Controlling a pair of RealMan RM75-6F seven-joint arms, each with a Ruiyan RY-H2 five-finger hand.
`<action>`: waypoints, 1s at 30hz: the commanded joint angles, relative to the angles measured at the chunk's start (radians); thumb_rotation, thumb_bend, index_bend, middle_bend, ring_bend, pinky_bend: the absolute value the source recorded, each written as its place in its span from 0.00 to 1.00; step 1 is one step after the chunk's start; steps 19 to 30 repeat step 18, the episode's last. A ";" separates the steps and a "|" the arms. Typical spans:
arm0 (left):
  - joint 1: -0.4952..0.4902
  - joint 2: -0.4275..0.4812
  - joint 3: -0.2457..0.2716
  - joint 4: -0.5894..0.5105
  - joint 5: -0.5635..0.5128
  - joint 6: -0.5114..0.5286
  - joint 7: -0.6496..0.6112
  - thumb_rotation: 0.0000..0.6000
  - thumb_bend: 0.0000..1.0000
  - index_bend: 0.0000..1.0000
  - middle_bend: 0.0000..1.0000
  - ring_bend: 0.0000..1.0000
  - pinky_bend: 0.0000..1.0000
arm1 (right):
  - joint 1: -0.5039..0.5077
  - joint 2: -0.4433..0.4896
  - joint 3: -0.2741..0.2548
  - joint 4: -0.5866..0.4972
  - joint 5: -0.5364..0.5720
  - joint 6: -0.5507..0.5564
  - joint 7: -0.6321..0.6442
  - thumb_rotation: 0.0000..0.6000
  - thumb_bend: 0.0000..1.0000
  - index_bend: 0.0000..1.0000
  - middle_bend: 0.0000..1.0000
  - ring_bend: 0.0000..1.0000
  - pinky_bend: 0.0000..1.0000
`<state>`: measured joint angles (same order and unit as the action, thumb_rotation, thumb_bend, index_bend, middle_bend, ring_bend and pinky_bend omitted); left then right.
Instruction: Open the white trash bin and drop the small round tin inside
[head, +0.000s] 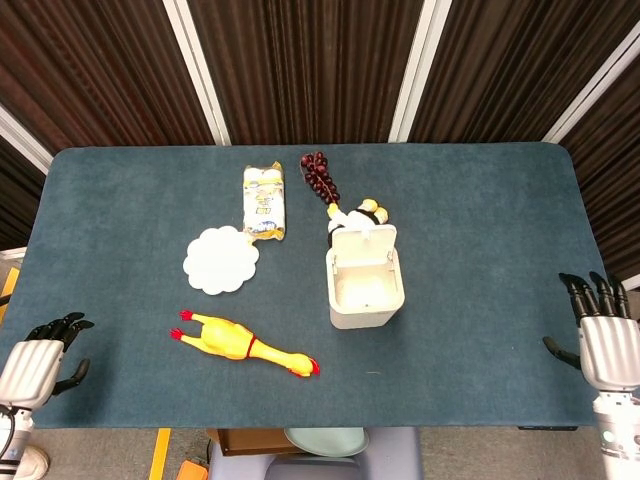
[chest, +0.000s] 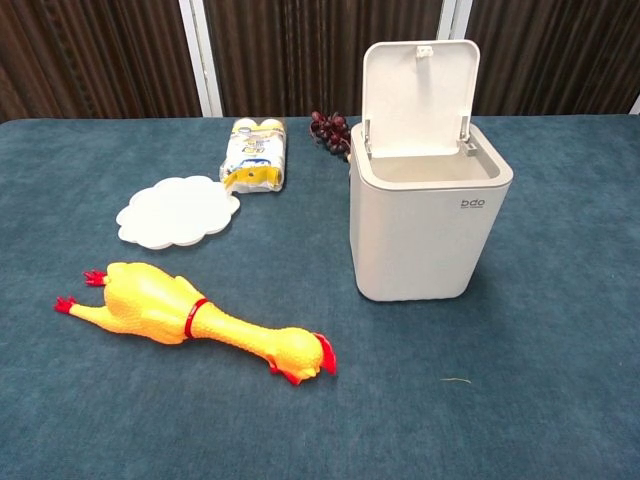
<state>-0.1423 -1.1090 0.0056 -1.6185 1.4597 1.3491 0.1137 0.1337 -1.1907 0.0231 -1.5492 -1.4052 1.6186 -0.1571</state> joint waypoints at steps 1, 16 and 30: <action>-0.001 -0.004 -0.001 0.003 -0.001 0.000 0.002 1.00 0.41 0.26 0.17 0.22 0.28 | 0.002 0.018 0.003 -0.031 0.060 -0.098 -0.005 1.00 0.07 0.16 0.17 0.04 0.08; -0.002 -0.029 -0.009 0.037 0.017 0.023 -0.003 1.00 0.41 0.23 0.17 0.22 0.28 | -0.009 0.023 0.007 -0.054 0.036 -0.140 -0.041 1.00 0.08 0.10 0.14 0.02 0.07; -0.003 -0.028 -0.007 0.038 0.014 0.015 -0.004 1.00 0.41 0.23 0.17 0.22 0.28 | -0.010 0.025 0.009 -0.059 0.036 -0.146 -0.033 1.00 0.08 0.10 0.14 0.02 0.07</action>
